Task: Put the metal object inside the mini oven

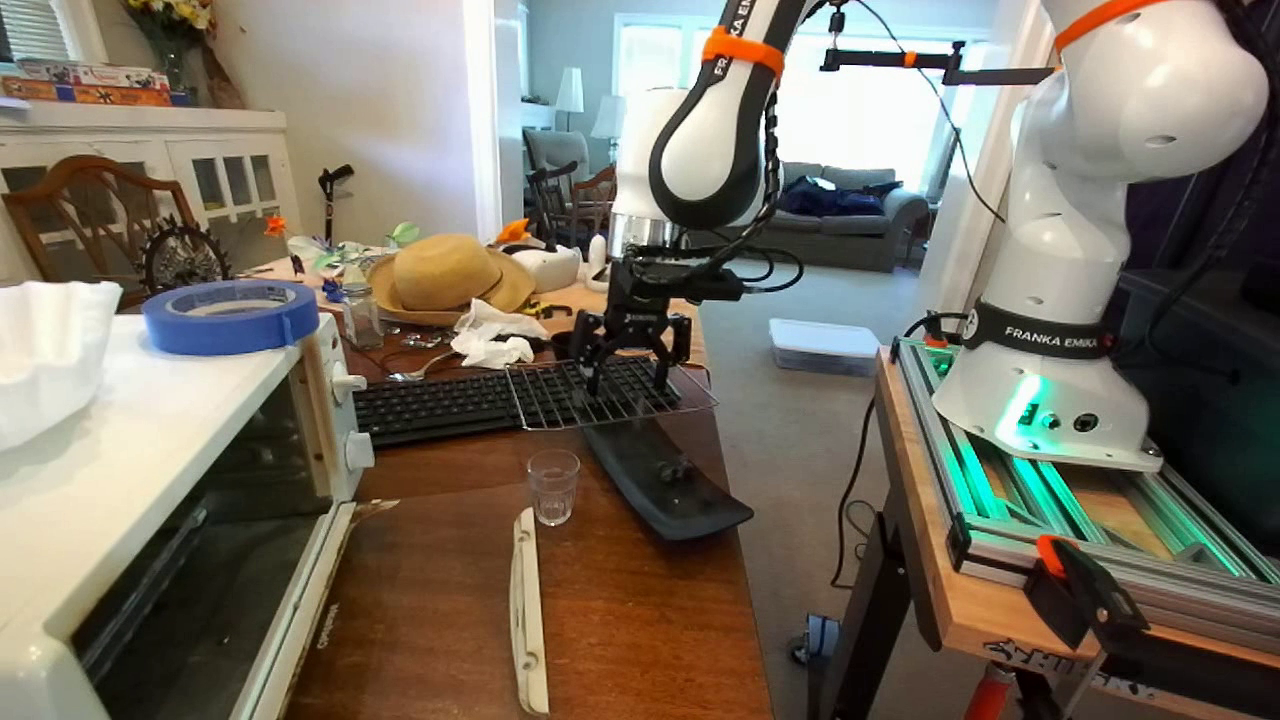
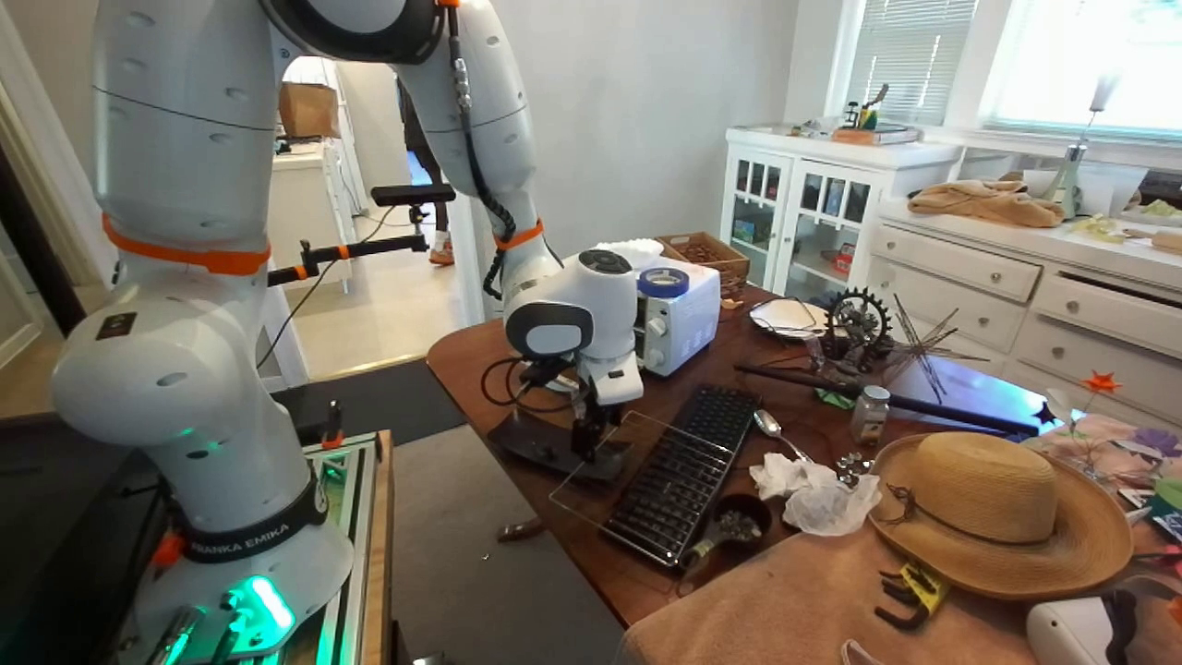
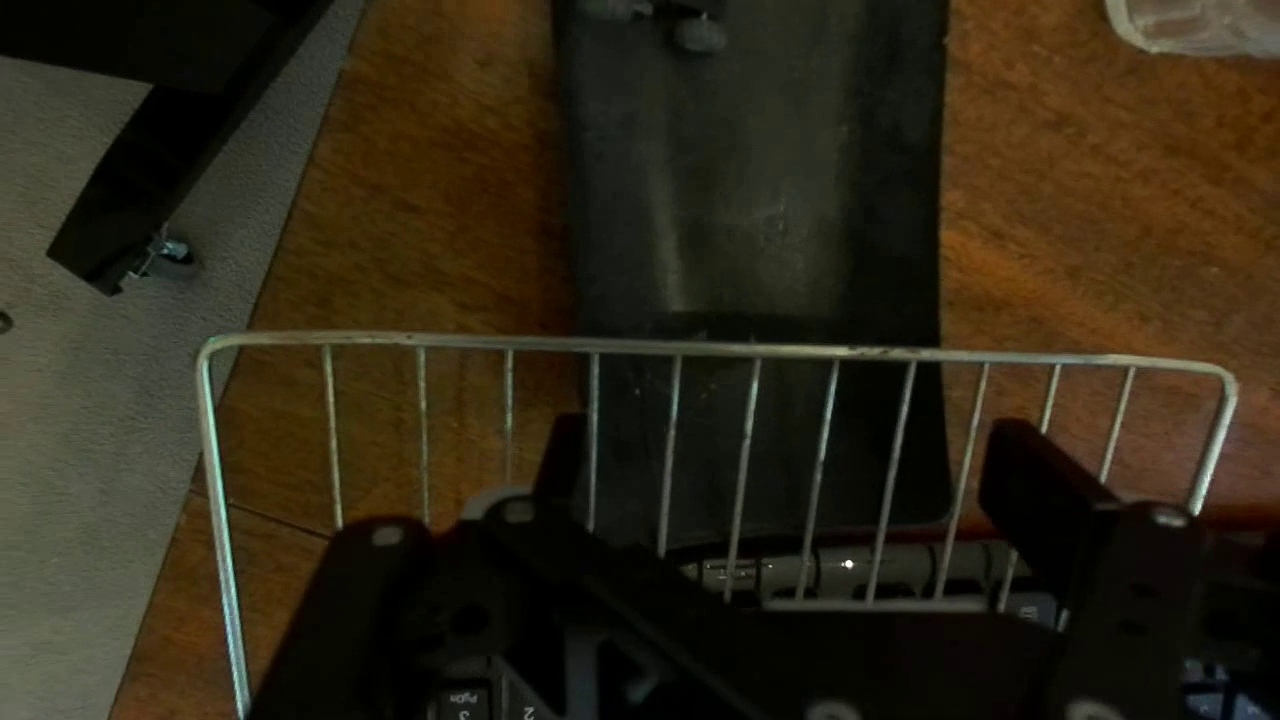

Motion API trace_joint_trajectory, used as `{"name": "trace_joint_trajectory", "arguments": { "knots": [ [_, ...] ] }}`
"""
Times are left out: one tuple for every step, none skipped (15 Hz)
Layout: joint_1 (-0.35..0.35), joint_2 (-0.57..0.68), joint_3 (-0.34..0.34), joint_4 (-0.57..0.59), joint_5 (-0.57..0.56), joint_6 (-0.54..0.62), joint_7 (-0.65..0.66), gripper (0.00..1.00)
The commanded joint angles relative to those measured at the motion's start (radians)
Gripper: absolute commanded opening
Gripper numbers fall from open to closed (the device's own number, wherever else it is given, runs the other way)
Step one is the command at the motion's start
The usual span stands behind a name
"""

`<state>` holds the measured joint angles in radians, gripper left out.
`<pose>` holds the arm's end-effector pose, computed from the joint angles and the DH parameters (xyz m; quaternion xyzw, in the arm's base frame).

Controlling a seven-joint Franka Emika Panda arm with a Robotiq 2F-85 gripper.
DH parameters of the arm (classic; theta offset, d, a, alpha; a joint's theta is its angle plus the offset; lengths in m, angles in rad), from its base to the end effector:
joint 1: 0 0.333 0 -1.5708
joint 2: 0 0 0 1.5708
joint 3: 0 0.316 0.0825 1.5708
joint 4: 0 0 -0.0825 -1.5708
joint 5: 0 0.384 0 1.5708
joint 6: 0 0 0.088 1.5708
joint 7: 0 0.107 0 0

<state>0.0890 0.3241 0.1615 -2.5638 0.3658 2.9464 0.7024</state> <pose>0.4361 0.0931 0.1533 -0.9150 0.3971 0.0067 0.0707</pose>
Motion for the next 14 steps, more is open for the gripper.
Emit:
{"name": "trace_joint_trajectory", "arguments": {
  "knots": [
    [0.007, 0.039, 0.01, 0.022, 0.074, 0.02, -0.004, 1.0],
    [0.005, 0.045, 0.013, 0.024, 0.085, 0.022, -0.007, 1.0],
    [-0.001, 0.052, 0.021, 0.028, 0.1, 0.026, -0.013, 1.0],
    [-0.001, 0.059, 0.021, 0.032, 0.107, 0.026, -0.015, 1.0],
    [-0.001, 0.065, 0.021, 0.034, 0.11, 0.029, -0.019, 1.0],
    [0.001, 0.07, 0.02, 0.037, 0.111, 0.031, -0.02, 1.0],
    [0.0, 0.076, 0.022, 0.04, 0.113, 0.036, -0.024, 1.0],
    [0.004, 0.083, 0.017, 0.043, 0.104, 0.04, -0.028, 1.0],
    [0.003, 0.089, 0.017, 0.045, 0.099, 0.042, -0.035, 1.0],
    [0.005, 0.094, 0.013, 0.048, 0.095, 0.04, -0.039, 1.0],
    [0.004, 0.098, 0.014, 0.051, 0.094, 0.041, -0.047, 1.0],
    [0.003, 0.102, 0.014, 0.053, 0.093, 0.039, -0.055, 1.0],
    [0.003, 0.106, 0.014, 0.055, 0.093, 0.04, -0.062, 1.0],
    [0.004, 0.109, 0.013, 0.057, 0.091, 0.041, -0.07, 1.0]
  ]
}}
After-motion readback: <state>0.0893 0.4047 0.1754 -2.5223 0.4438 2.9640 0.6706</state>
